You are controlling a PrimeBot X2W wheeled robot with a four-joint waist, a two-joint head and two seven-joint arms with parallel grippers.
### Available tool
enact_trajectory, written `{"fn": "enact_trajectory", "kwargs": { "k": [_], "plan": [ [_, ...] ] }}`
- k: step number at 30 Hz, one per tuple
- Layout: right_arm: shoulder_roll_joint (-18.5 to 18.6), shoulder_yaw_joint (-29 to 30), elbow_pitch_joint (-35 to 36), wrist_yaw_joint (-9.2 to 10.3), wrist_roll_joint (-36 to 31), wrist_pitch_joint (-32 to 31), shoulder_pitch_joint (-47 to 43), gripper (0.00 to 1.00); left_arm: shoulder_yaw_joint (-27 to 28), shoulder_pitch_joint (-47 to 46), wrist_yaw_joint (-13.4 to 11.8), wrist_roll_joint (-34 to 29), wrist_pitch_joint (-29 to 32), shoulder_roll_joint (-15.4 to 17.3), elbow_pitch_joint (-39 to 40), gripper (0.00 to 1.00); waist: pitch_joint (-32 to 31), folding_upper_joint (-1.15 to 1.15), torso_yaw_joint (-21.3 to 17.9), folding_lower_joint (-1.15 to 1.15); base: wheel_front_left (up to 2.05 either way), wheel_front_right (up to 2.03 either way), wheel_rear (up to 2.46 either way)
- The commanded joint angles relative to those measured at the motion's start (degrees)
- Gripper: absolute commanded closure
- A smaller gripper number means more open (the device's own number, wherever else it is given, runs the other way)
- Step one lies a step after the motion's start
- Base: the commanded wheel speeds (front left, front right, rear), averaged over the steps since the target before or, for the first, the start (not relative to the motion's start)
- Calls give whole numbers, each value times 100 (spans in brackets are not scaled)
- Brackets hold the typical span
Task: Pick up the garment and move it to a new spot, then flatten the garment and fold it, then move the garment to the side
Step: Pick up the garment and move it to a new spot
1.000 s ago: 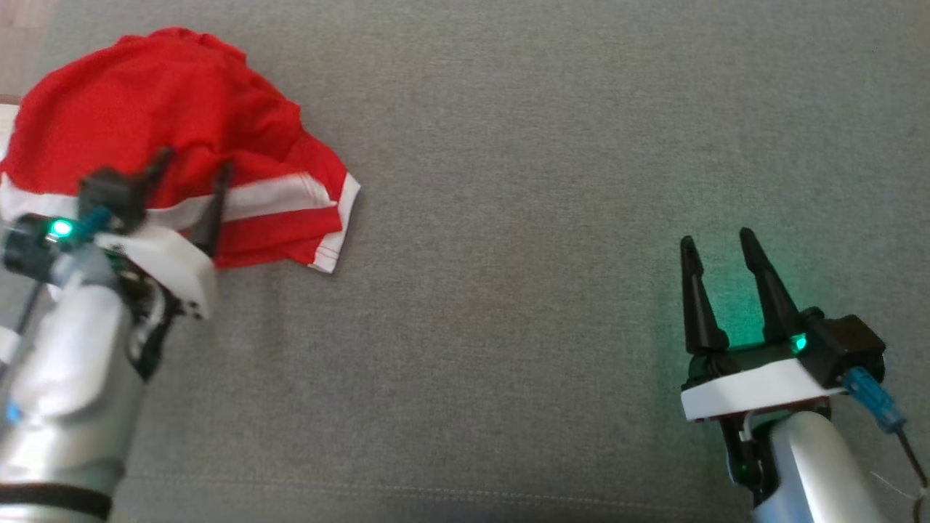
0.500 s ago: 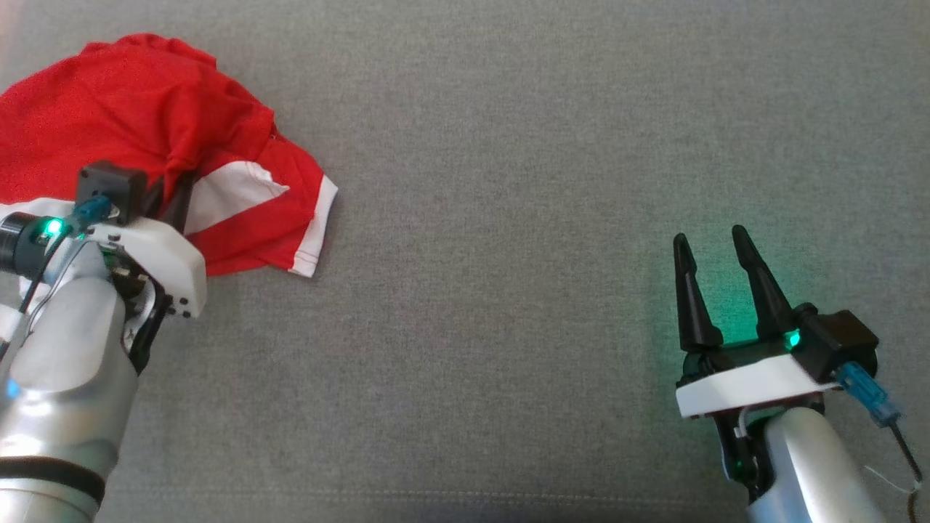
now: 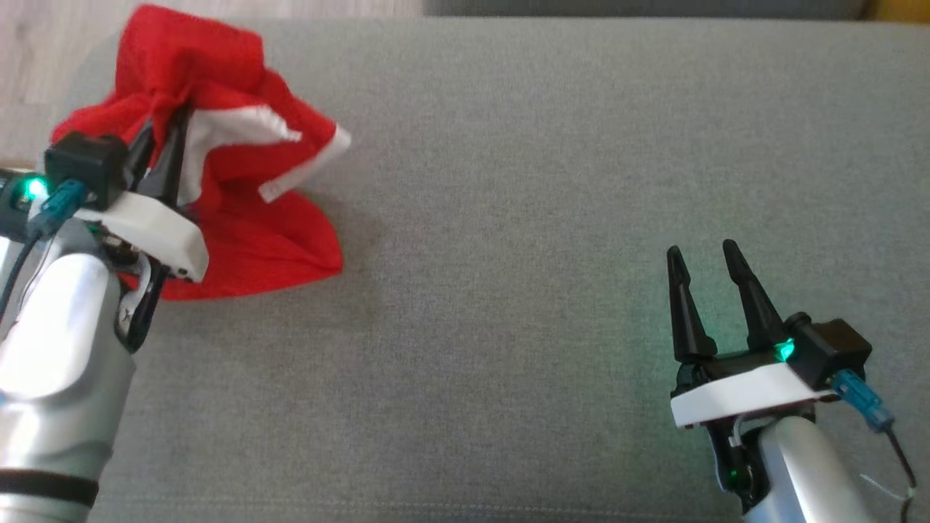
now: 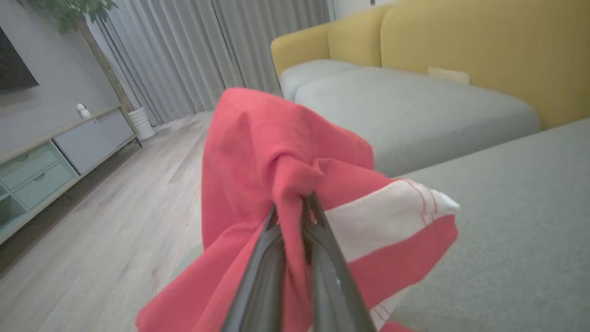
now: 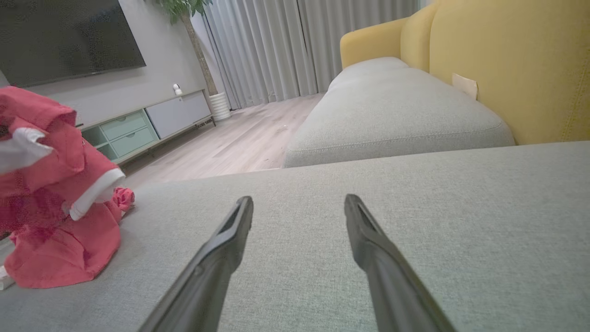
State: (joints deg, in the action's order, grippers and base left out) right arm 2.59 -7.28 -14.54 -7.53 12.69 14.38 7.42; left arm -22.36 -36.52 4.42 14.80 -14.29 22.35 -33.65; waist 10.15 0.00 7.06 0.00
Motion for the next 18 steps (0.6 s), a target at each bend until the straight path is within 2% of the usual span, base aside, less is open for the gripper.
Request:
{"fn": "enact_trajectory", "kwargs": {
  "k": [1, 5, 9, 18],
  "plan": [
    [29, -164, 154, 4, 44, 62, -10, 0, 310, -159, -81, 46, -68, 322, 338, 100, -110, 0, 1, 0, 0, 0, 0],
    [29, -215, 128, 4, 137, 62, -55, 0, 286, 15, -132, 53, -57, 295, 1025, 100, -295, 0, -62, 0, 0, 0, 0],
    [29, -242, 145, 4, 181, 62, -63, 0, 126, 169, -155, 90, 200, 159, 1640, 100, -406, 0, -241, 0, 0, 0, 0],
    [29, -291, 231, 4, 212, 62, 78, 0, -413, 335, -249, 150, 739, -457, 2456, 100, -367, 0, -1034, 0, 0, 0, 0]
  ]
}}
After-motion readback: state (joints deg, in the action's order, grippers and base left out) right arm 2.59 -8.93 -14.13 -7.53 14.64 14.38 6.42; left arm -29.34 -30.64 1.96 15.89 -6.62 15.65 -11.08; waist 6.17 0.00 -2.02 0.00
